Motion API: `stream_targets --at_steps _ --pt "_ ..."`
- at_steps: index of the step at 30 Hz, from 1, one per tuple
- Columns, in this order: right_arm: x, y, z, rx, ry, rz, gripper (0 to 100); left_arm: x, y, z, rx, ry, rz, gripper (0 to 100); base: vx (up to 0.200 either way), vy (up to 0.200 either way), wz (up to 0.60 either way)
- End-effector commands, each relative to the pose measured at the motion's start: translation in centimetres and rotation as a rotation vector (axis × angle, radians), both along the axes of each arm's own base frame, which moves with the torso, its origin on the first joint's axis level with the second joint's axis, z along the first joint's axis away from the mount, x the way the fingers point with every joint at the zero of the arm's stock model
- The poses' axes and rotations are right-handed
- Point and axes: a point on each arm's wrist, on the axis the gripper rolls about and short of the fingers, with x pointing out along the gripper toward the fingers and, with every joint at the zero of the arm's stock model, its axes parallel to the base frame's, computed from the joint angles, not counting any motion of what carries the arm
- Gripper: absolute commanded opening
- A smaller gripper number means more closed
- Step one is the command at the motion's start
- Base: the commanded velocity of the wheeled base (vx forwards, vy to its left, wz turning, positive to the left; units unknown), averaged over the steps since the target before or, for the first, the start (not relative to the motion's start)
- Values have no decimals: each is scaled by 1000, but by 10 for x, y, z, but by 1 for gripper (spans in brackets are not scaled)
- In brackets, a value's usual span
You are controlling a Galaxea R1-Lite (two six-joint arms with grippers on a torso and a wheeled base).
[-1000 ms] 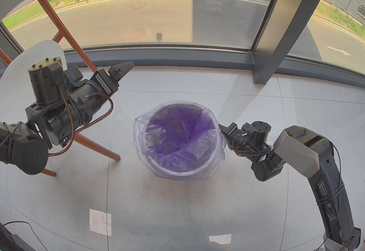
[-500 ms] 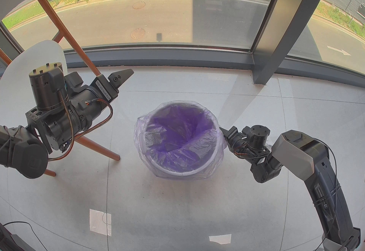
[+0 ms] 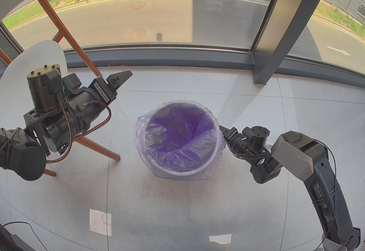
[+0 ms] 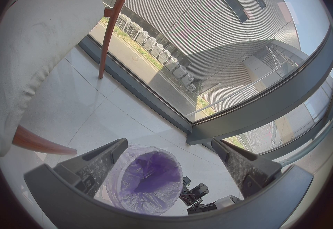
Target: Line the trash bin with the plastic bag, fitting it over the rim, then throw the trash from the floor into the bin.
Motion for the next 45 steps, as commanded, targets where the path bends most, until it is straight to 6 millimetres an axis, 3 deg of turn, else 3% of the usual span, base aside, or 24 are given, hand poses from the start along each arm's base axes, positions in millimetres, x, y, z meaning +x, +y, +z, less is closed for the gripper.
stream_targets --at_steps 1,6,8,10,14,16,18,19,20,22,26,30,32,45 --pt "-3 -2 30 18 -30 -42 100 -4 2 5 -9 -15 -1 100 0 0 0" --pt "-28 -11 55 10 -7 -70 100 -8 3 2 -6 2 -1 100 0 0 0" --pt "-53 -23 72 13 -16 -77 100 -11 4 -11 10 50 -4 100 0 0 0" --pt "-61 -30 79 13 -21 -88 100 -12 5 -20 22 82 0 100 0 0 0" --pt "-107 -65 110 2 -17 -132 100 -18 8 -66 87 247 8 100 0 0 0" --pt "-121 -74 119 2 -15 -141 100 -16 8 -82 101 307 17 100 0 0 0" --pt "-121 -74 119 2 -15 -141 100 -16 8 -82 101 307 17 100 0 0 0" --pt "-138 -86 130 -11 -13 -164 100 -12 -2 -100 49 393 21 100 0 0 0" --pt "-138 -87 130 -11 -15 -165 100 -12 -3 -101 47 397 21 100 0 0 0" --pt "-144 -90 138 -11 -26 -172 100 -16 -20 -125 78 487 -10 100 0 0 0" --pt "-148 -92 142 -11 -31 -176 100 -27 -28 -166 207 607 8 100 0 0 0" --pt "-152 -94 137 -32 -15 -181 100 -43 -25 -199 374 701 -34 100 0 0 0" --pt "-154 -94 134 -46 -6 -182 100 -42 -25 -210 430 718 -47 100 0 0 0" --pt "-155 -94 132 -49 2 -176 100 -7 -2 -227 394 646 124 100 0 0 0"
